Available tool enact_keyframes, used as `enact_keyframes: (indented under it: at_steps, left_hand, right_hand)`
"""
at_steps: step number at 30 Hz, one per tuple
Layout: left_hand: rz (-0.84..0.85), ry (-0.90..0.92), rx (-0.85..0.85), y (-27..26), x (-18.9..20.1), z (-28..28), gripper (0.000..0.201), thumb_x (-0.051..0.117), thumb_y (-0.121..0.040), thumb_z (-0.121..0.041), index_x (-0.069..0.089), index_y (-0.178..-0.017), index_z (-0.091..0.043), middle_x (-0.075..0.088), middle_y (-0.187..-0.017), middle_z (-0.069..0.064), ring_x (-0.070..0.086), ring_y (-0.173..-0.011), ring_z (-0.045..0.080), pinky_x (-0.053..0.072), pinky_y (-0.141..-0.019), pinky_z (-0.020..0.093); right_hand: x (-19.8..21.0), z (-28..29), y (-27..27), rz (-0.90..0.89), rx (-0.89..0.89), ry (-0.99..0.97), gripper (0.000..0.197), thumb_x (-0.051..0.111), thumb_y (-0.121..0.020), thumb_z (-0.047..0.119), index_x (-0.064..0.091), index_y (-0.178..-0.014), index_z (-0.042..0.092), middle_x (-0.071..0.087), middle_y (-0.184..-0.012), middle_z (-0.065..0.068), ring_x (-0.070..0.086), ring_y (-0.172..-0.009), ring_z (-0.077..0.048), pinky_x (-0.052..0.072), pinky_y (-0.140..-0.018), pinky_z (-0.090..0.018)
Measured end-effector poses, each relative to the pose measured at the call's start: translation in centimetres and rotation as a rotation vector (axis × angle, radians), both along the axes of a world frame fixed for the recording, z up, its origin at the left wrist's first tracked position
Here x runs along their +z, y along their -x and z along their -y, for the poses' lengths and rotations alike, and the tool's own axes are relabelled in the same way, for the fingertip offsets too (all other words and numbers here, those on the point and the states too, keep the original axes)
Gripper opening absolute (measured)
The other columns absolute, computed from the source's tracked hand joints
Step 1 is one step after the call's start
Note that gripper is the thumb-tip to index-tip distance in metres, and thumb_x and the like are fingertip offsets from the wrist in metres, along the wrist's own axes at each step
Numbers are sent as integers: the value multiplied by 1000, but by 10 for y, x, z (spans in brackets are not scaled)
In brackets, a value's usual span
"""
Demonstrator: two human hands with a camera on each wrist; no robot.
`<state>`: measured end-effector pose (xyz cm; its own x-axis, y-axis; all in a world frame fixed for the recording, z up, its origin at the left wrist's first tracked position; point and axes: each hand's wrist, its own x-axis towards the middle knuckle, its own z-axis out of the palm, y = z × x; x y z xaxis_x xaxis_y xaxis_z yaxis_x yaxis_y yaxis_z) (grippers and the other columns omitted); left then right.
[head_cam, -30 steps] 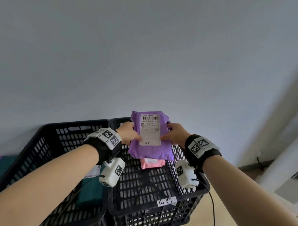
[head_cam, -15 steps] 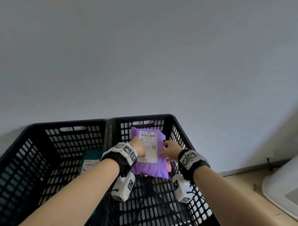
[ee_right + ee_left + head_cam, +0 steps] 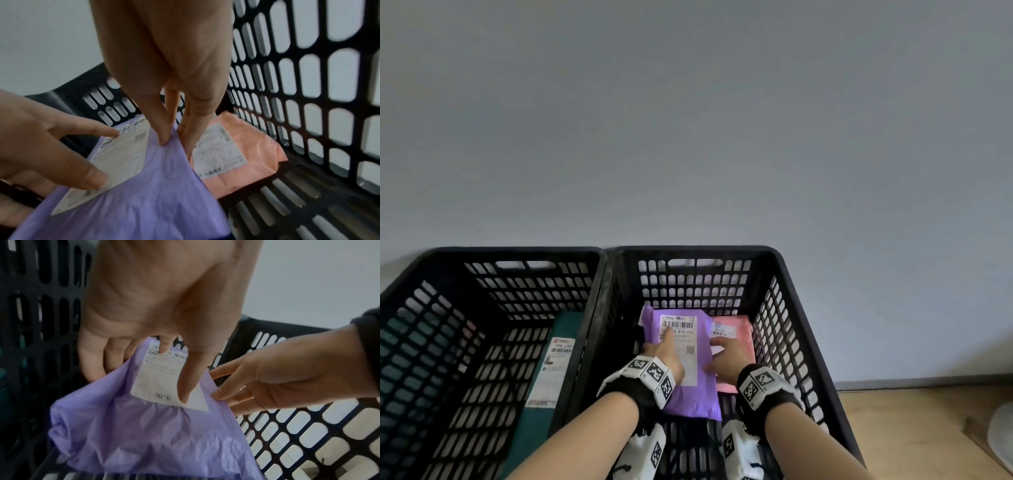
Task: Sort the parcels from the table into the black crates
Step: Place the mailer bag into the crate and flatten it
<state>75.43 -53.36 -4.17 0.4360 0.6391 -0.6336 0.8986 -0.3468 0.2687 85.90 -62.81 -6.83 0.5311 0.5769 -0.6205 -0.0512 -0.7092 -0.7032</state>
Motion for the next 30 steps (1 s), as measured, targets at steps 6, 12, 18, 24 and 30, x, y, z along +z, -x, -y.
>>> enact_keyframes:
  at_steps: [6,12,18,24,30]
  left_hand:
    - [-102,-4,51,-10,-33,-10,100,70,-81,-30,-3,-149,-37,16,-146,21,37,-130,36,35,-108,39]
    - [-112,-34,80,-16,-54,-20,100,70,-80,-19,0,-149,-41,22,-142,16,35,-130,34,36,-106,39]
    - [-96,-52,60,-14,-71,-24,97,66,-80,-21,1,-149,-41,23,-139,15,36,-128,35,37,-105,43]
    - [-34,-111,-12,-12,-84,-20,89,62,-85,-23,3,-148,-43,11,-148,17,31,-132,35,35,-107,39]
    - [57,-162,-138,-4,-97,-12,71,52,-89,-41,9,-143,-54,-26,-155,6,-6,-145,34,19,-114,53]
  right_hand:
    - [-41,-14,-7,36,5,-15,45,53,-83,-12,58,-124,6,67,-89,-2,63,-91,-20,56,-84,-34]
    - [-61,-23,-6,14,16,-22,52,55,-80,-11,53,-129,6,65,-116,-6,62,-102,-18,56,-82,-25]
    - [-67,-28,-2,58,163,-35,62,51,-81,-12,45,-139,8,58,-131,-5,56,-116,-17,48,-96,-22]
    - [-65,-16,0,442,351,64,70,51,-87,8,24,-150,24,33,-151,0,29,-137,-22,27,-111,-28]
    - [-73,-8,1,504,519,262,80,48,-93,47,-10,-148,45,-28,-155,-6,-23,-143,-29,-6,-115,-55]
